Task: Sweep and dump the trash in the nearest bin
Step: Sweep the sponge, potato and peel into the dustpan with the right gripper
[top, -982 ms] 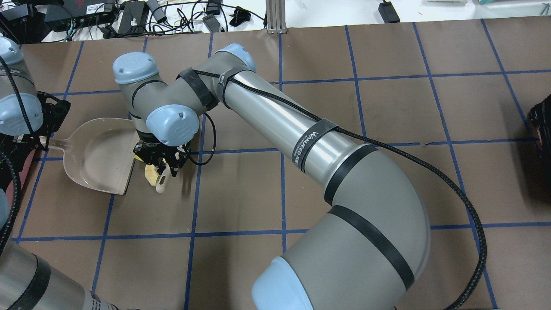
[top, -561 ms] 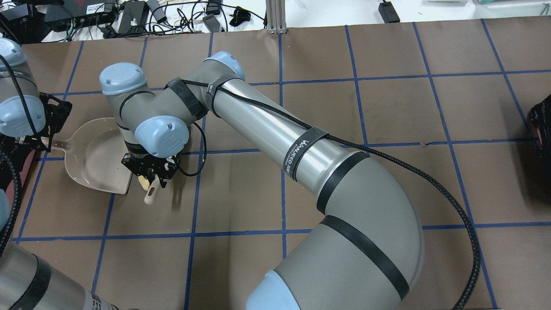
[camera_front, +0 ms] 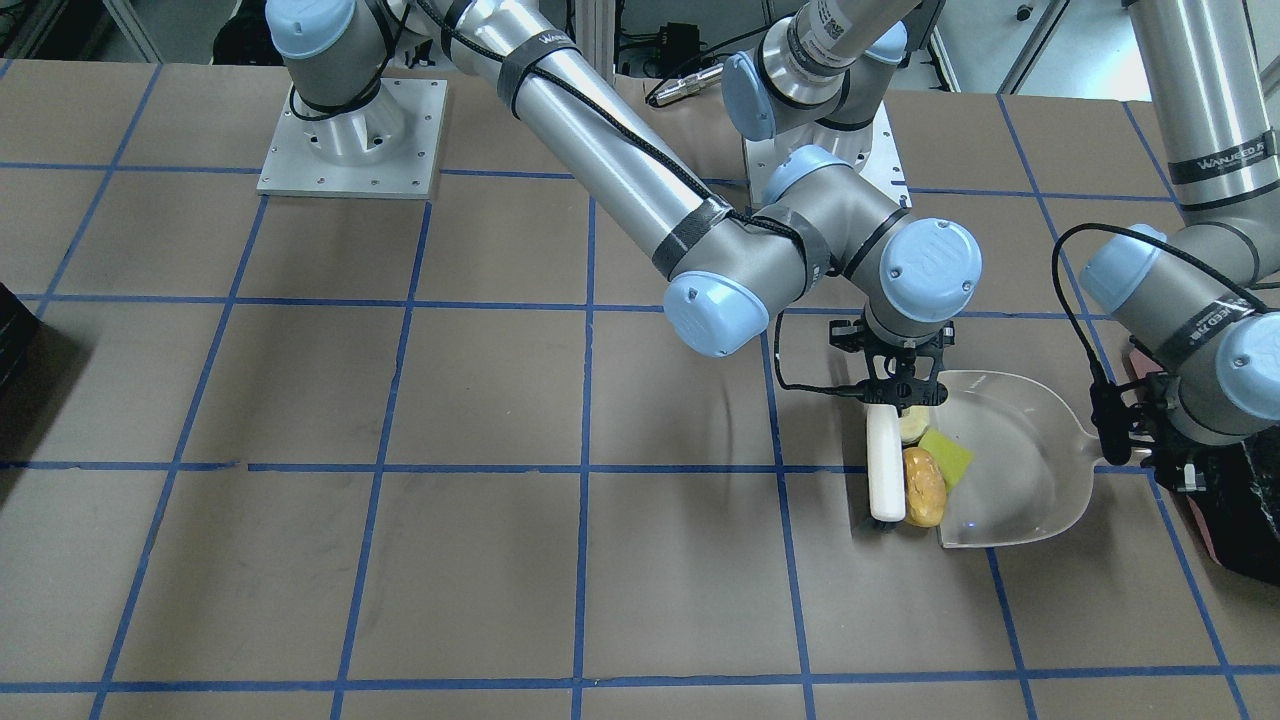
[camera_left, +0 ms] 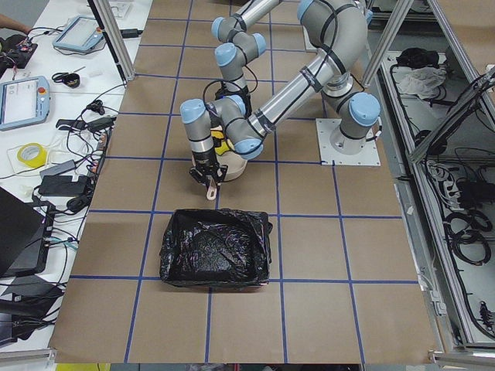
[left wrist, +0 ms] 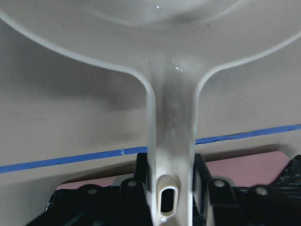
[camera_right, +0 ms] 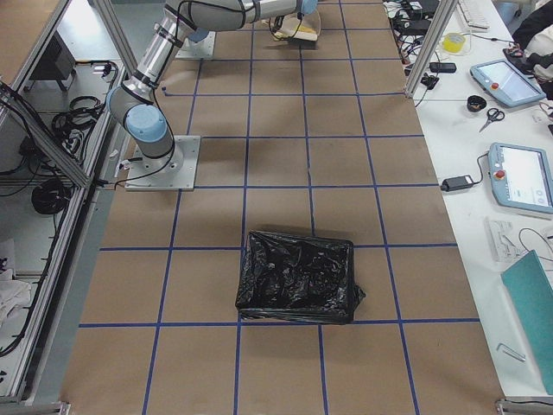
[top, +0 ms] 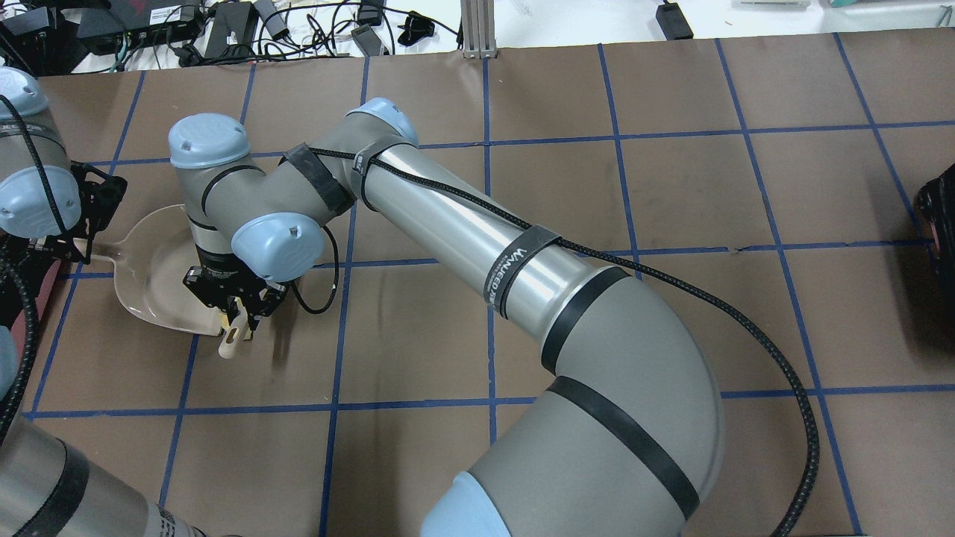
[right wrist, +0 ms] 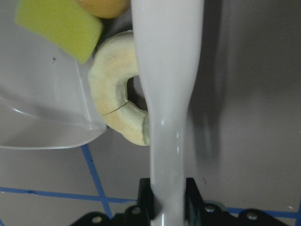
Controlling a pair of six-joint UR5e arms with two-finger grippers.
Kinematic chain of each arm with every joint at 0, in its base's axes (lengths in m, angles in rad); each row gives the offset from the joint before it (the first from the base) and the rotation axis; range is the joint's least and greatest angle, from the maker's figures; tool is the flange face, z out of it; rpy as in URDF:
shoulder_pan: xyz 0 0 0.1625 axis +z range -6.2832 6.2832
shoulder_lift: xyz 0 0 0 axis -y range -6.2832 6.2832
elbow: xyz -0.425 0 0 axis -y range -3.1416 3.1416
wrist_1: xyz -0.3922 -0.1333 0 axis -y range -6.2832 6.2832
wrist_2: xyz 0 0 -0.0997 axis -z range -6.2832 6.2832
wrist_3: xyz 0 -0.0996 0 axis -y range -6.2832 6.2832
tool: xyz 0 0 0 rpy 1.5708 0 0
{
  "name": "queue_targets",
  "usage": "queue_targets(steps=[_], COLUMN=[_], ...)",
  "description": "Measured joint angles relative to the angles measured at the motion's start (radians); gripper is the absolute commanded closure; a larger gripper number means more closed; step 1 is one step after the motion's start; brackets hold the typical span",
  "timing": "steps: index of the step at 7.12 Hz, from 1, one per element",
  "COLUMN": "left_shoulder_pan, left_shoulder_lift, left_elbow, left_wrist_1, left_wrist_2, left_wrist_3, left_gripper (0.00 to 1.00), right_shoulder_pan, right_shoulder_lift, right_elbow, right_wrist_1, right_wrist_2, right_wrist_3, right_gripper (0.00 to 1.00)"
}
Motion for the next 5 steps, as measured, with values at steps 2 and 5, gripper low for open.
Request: queue_targets(steps=[2, 5], left_shoulder_pan=[0.0, 0.001], left_shoulder_lift=[-0.001, -0.002], left_elbow=[0.0, 0.0], left_wrist_1=[0.0, 0.0], left_wrist_2=[0.0, -0.001], left_wrist_3=[-0.001, -0.002], left_gripper=[1.0, 1.0], right_shoulder_pan=[0.0, 0.017], right_shoulder_lift=[0.014, 0.023], right_elbow=[-0.002, -0.005], right_wrist_1=[-0.077, -0.178], right_wrist_2=[0.048, 0.097], right_wrist_3=[0.017, 0.046], right_gripper=[1.0, 1.0])
